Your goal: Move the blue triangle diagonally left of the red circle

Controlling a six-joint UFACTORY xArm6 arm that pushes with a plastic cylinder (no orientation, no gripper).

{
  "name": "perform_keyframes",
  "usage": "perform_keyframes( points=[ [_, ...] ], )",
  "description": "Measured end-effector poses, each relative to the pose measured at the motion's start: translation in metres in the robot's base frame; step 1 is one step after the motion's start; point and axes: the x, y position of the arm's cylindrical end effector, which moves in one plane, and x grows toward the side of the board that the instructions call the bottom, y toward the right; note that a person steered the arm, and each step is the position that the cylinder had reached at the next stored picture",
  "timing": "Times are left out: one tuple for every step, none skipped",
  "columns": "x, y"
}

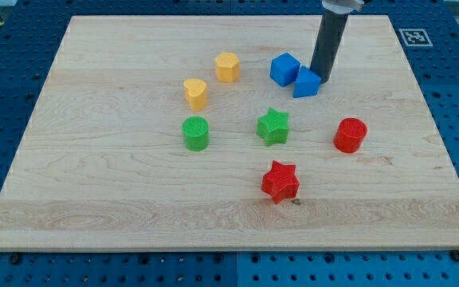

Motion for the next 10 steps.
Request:
perform_keyframes(
  points=[
    [-0.004,-0.019],
    [-0.015,-0.033],
    [-0.010,-0.033],
    [0.019,-0.024],
    [0.034,-0.002],
    [0.033,0.014],
    [0.060,0.041],
    [0.066,0.028],
    [0.066,0.019],
    [0.071,0.006]
  ],
)
